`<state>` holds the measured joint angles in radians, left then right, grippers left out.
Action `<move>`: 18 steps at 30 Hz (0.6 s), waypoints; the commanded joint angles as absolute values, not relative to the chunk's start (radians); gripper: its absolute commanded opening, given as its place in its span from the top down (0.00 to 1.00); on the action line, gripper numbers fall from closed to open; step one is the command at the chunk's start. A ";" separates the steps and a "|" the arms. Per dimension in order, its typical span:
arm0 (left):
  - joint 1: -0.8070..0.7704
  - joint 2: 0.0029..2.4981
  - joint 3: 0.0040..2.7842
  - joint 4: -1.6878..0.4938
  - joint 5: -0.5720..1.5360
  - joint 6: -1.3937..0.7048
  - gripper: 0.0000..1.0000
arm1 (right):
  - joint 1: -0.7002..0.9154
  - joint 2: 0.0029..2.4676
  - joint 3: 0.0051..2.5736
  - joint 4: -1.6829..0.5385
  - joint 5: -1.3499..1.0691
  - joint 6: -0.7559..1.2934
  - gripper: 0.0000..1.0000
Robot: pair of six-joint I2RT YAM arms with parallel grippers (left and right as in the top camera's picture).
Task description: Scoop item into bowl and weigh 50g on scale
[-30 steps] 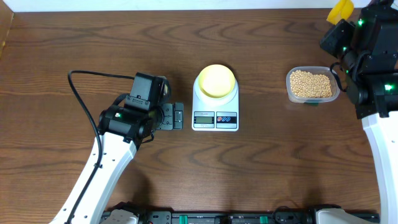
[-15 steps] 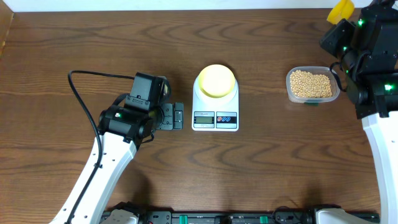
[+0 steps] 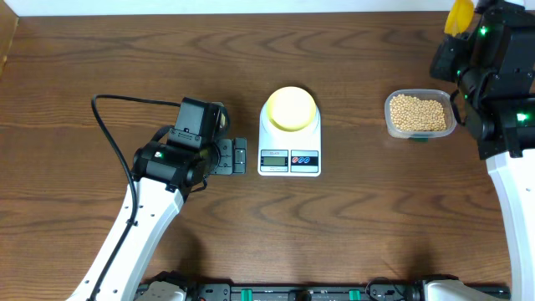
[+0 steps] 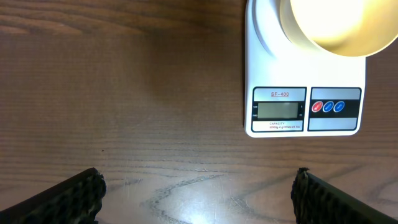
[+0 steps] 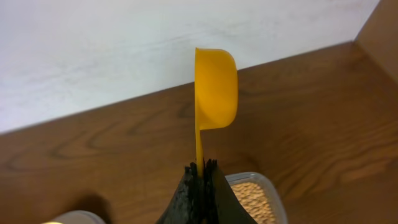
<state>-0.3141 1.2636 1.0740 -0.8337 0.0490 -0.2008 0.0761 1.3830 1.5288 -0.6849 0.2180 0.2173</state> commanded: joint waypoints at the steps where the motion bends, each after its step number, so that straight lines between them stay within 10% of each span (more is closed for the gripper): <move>1: -0.308 1.270 1.084 -0.837 0.036 -0.180 0.02 | 0.073 1.384 1.542 -0.678 0.234 0.115 0.99; 18: -0.308 1.270 1.084 -0.837 0.036 -0.180 0.02 | 0.072 1.384 1.542 -0.414 0.208 0.072 0.99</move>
